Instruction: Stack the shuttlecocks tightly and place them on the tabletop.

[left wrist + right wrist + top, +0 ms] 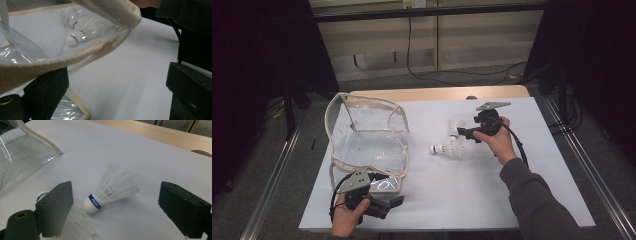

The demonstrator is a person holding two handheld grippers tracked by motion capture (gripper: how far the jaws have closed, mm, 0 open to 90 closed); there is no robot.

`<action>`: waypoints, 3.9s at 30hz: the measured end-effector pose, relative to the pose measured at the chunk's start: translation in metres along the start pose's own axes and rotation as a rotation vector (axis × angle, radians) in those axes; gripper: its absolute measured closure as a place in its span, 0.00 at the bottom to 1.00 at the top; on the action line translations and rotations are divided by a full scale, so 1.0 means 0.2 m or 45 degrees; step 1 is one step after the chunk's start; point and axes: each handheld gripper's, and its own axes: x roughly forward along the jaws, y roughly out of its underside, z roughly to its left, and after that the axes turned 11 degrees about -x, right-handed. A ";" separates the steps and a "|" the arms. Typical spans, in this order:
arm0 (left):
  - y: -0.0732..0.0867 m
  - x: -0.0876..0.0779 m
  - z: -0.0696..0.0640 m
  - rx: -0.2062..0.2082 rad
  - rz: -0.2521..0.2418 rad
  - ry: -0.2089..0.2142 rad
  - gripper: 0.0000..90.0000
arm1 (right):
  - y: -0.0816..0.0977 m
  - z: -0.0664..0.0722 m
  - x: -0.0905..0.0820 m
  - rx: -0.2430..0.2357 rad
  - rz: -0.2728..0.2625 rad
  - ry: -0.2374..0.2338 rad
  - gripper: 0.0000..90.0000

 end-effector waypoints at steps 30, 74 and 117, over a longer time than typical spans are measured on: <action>0.00 0.00 0.00 -0.004 -0.002 0.003 0.05 | -0.01 -0.05 0.13 0.005 0.044 0.001 0.15; 0.00 0.00 0.00 -0.004 -0.009 0.006 0.05 | -0.04 -0.07 0.17 0.001 0.044 -0.078 0.92; 0.00 0.00 0.00 -0.004 -0.006 0.001 0.05 | 0.09 -0.02 -0.20 0.022 -0.096 -0.072 0.96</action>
